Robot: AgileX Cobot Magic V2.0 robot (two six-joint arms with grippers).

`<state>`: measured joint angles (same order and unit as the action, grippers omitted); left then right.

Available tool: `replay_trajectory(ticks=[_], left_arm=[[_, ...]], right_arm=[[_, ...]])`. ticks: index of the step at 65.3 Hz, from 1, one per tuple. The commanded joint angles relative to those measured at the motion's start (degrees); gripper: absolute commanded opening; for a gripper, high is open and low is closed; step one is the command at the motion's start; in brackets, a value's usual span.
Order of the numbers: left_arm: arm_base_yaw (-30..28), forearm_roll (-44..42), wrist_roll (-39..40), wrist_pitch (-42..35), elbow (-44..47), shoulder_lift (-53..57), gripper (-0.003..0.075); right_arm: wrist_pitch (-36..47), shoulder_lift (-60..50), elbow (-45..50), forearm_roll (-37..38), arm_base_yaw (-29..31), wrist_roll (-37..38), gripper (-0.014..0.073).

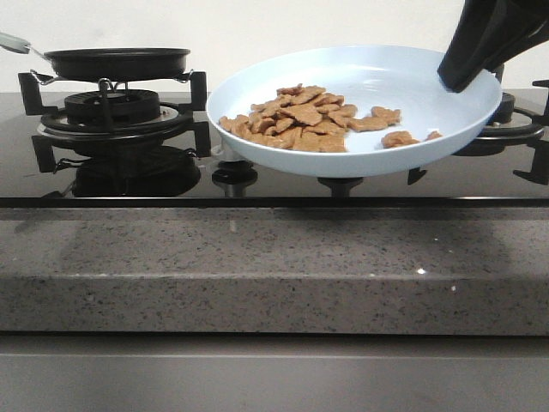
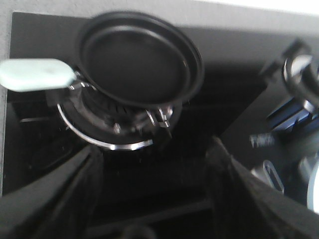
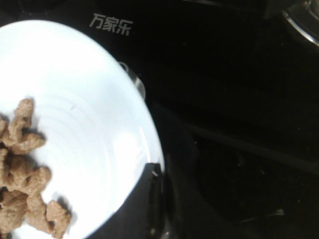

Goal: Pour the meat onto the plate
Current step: 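Release the pan handle and raise the left gripper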

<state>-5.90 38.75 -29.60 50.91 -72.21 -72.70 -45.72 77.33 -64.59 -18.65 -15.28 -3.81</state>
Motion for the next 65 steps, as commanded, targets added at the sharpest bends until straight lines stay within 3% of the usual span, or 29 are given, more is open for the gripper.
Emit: replay_trajectory(ticks=[1,15,21,39,65], left_arm=[[5.1,-6.7,5.6,-4.8,0.4,4.2,0.0442],[14.8,-26.7,18.9,-7.3,7.6,10.3,0.044],[16.3,-31.0,22.1,-7.3,10.0,12.8,0.044],[16.2,-31.4,23.2,-7.5,16.1,19.7,0.044],[16.2,-31.4,23.2,-7.4,16.4,19.9,0.044]], right_arm=[[2.4,-2.0,-1.5,-1.4,0.0,-0.3,-0.006],[2.4,-2.0,-1.5,-1.4,0.0,-0.3,-0.006],[2.4,-2.0,-1.5,-1.4,0.0,-0.3,-0.006],[2.4,-2.0,-1.5,-1.4,0.0,-0.3,-0.006],[2.4,-2.0,-1.5,-1.4,0.0,-0.3,-0.006]])
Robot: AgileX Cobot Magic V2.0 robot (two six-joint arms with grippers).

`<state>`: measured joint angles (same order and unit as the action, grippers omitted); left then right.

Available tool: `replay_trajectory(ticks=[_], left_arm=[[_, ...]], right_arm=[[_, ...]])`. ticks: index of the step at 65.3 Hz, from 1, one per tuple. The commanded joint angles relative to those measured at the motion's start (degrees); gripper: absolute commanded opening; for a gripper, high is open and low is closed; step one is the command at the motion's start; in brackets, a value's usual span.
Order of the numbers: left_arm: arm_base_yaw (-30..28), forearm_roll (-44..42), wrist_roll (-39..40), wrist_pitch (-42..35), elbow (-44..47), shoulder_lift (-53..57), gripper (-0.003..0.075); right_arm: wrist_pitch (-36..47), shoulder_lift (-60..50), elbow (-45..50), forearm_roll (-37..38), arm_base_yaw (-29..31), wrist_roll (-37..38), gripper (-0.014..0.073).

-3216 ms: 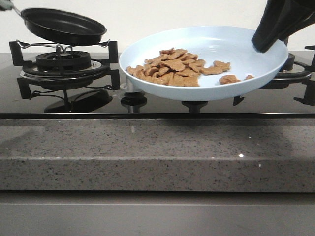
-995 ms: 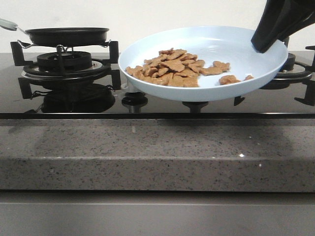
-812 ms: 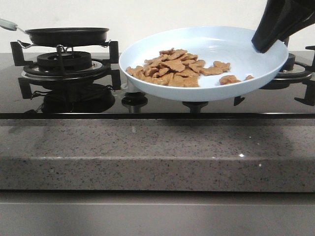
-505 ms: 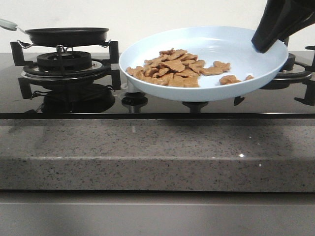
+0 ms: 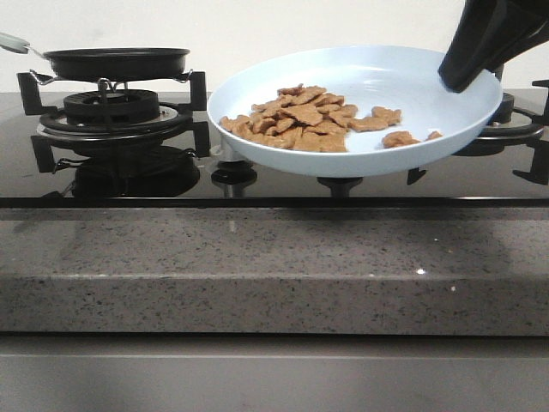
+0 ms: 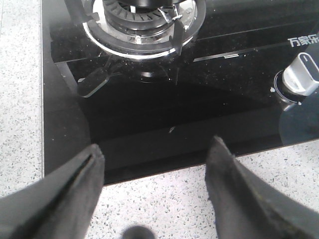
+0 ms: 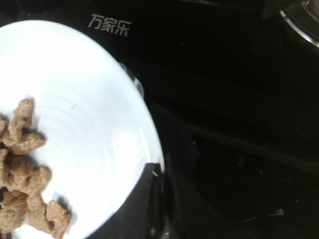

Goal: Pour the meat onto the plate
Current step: 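Release the pan handle and raise the left gripper, then lower the plate of meat between the burners and open the right gripper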

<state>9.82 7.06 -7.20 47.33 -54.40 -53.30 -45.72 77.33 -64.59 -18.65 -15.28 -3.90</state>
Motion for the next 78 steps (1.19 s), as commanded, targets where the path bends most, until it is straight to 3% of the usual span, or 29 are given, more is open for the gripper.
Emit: replay_trajectory(ticks=[1,30,44,78], left_arm=[[0.5,0.3,0.8,-3.8,-1.4,0.5,0.044],[0.5,0.3,0.8,-3.8,-1.4,0.5,0.044],[0.5,0.3,0.8,-3.8,-1.4,0.5,0.044],[0.5,0.4,0.8,-3.8,-1.4,0.5,0.044]], right_arm=[[2.4,-2.0,-1.5,-1.4,0.0,-0.2,-0.006],[3.0,-2.0,-1.5,-2.1,0.0,-0.2,-0.006],[7.1,-1.0,-3.4,-1.8,0.2,-0.2,-0.006],[-6.7,18.9,-34.4,-3.0,5.0,-0.2,-0.006]])
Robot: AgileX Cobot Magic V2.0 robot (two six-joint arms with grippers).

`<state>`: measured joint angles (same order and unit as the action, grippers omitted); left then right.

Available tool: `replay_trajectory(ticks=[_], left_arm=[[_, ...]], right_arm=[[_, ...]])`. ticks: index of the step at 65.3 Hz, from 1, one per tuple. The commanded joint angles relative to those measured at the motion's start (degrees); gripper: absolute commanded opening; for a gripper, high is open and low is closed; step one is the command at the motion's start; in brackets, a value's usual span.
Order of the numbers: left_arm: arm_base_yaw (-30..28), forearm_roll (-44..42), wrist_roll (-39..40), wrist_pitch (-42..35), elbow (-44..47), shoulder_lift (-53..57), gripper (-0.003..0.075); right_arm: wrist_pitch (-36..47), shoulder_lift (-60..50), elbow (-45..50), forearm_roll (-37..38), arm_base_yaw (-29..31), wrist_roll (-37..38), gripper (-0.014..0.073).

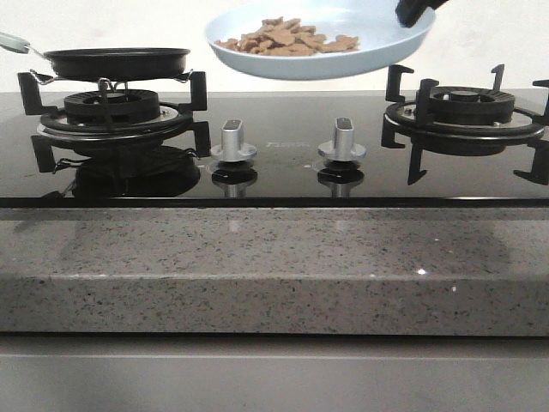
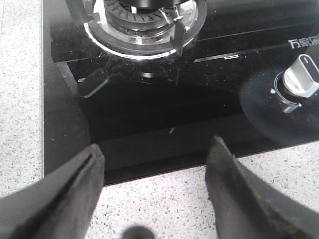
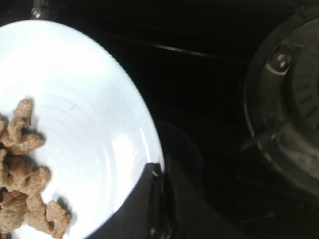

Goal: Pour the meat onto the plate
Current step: 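Lower the plate of meat between the burners and open the right gripper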

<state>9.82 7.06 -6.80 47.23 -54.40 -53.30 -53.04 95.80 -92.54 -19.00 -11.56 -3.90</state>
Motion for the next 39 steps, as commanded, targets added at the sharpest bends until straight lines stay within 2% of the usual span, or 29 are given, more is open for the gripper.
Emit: replay_trajectory(ticks=[1,21,39], left_arm=[[0.5,0.4,0.4,-3.7,-1.4,0.5,0.044],[0.5,0.4,0.4,-3.7,-1.4,0.5,0.044],[0.5,0.4,0.4,-3.7,-1.4,0.5,0.044]], right_arm=[[0.4,1.1,-7.2,-2.8,1.4,-0.2,-0.006],[0.1,11.9,-18.1,-3.9,3.1,-0.2,-0.006],[1.8,17.9,-20.1,-5.1,3.1,-0.2,-0.006]])
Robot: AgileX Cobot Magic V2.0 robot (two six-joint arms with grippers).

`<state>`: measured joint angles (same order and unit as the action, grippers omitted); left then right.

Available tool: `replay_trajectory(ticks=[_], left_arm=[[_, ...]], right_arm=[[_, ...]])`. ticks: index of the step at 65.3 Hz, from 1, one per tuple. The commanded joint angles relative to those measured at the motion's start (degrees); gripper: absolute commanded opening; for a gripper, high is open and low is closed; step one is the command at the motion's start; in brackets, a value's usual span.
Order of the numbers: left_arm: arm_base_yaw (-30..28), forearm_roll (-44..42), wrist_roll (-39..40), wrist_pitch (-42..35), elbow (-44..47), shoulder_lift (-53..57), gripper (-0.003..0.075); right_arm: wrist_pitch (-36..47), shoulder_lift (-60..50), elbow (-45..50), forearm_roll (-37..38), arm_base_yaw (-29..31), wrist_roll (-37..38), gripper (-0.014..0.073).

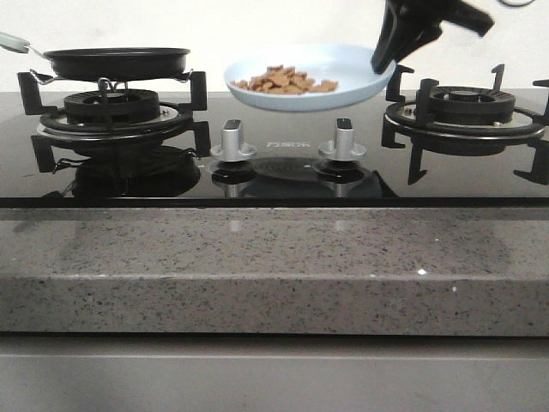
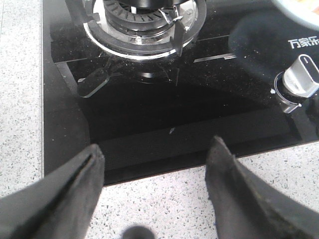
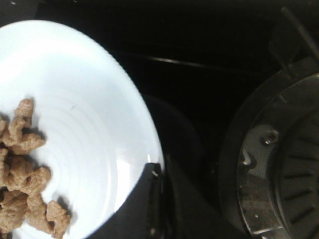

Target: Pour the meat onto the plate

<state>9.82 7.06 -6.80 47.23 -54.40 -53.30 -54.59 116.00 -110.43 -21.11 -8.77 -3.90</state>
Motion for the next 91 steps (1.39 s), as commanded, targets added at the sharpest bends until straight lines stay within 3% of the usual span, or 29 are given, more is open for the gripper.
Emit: replay_trajectory(ticks=[1,15,32,39,65,91], left_arm=[[0.5,0.4,0.4,-3.7,-1.4,0.5,0.044],[0.5,0.5,0.4,-3.7,-1.4,0.5,0.044],[0.5,0.5,0.4,-3.7,-1.4,0.5,0.044],[0.5,0.5,0.4,-3.7,-1.4,0.5,0.044],[0.5,0.5,0.4,-3.7,-1.4,0.5,0.044],[0.5,0.5,0.4,-3.7,-1.4,0.5,0.044]], right_arm=[[3.5,-2.1,-2.2,-3.1,0.3,-0.2,-0.006],[5.8,-0.1,-2.2,-5.9,0.3,-0.2,-0.0018],[5.6,-0.1,-2.2,-6.1,0.3,-0.2,0.0317],[5.8,-0.1,-2.2,-6.1,0.3,-0.2,0.0384],[0.1,-7.1,-1.1,-5.2,-0.8,-4.6,0.0397],[6.6,-33.5,27.7,6.0,-5.2,-4.7,0.0397]])
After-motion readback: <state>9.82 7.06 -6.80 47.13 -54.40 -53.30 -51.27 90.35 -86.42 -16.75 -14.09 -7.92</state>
